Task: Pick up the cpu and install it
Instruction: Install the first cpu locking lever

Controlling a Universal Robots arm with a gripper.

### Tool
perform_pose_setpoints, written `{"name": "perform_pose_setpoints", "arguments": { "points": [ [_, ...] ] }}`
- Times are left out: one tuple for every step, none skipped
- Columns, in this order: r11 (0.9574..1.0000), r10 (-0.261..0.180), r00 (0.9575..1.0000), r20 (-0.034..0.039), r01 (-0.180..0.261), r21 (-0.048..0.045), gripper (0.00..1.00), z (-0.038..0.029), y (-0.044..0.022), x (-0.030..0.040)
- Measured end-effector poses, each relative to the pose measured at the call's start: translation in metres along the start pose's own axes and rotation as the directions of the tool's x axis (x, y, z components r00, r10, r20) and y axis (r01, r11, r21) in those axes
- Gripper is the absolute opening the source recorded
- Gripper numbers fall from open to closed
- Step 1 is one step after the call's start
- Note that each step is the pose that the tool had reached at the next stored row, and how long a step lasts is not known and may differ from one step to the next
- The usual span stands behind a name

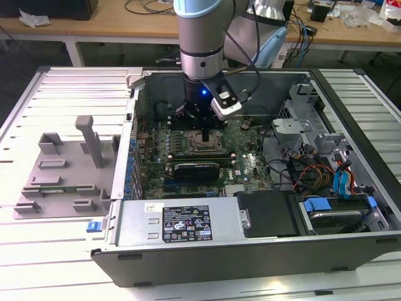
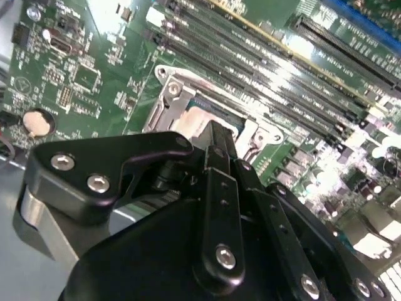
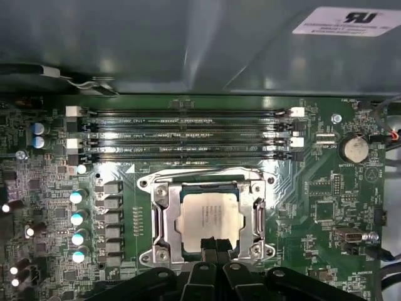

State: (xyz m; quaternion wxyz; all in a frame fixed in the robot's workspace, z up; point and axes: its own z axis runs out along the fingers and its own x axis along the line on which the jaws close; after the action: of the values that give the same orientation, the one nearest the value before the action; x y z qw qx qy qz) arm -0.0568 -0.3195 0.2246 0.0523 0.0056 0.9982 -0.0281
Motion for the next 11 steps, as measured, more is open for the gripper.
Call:
{"name": "perform_pose_setpoints", "arguments": {
  "points": [
    [1.0,0.0,1.0,0.0,0.0,-0.0001,0.11,-0.0016,-0.0001,-0.0002],
    [1.0,-0.001,1.0,0.0001,0.001,-0.0002,0.11,-0.0048,-0.0003,-0.0005],
    [1.0,-0.001,1.0,0.0001,0.001,-0.0001,0.11,-0.0101,-0.0006,-0.0011],
    [1.0,-0.001,1.0,0.0003,0.001,-0.0005,0.11,-0.0109,-0.0005,-0.0012],
    [1.0,-0.001,1.0,0.0002,0.001,-0.0003,0.11,-0.0114,-0.0006,-0.0012],
    [1.0,-0.001,1.0,0.0002,0.001,-0.0003,0.11,-0.0117,-0.0006,-0.0012],
    [1.0,-0.001,1.0,0.0001,0.001,-0.0002,0.11,-0.0119,-0.0007,-0.0012],
    [1.0,-0.001,1.0,0.0002,0.001,-0.0002,0.11,-0.012,-0.0007,-0.0013],
    [1.0,-0.001,1.0,0.0001,0.001,-0.0002,0.11,-0.0123,-0.0007,-0.0013],
    [1.0,-0.001,1.0,0.0001,0.001,-0.0003,0.11,-0.0124,-0.0007,-0.0013],
    [1.0,-0.001,1.0,0.0001,0.001,-0.0002,0.11,-0.0125,-0.0007,-0.0013]
  ]
}}
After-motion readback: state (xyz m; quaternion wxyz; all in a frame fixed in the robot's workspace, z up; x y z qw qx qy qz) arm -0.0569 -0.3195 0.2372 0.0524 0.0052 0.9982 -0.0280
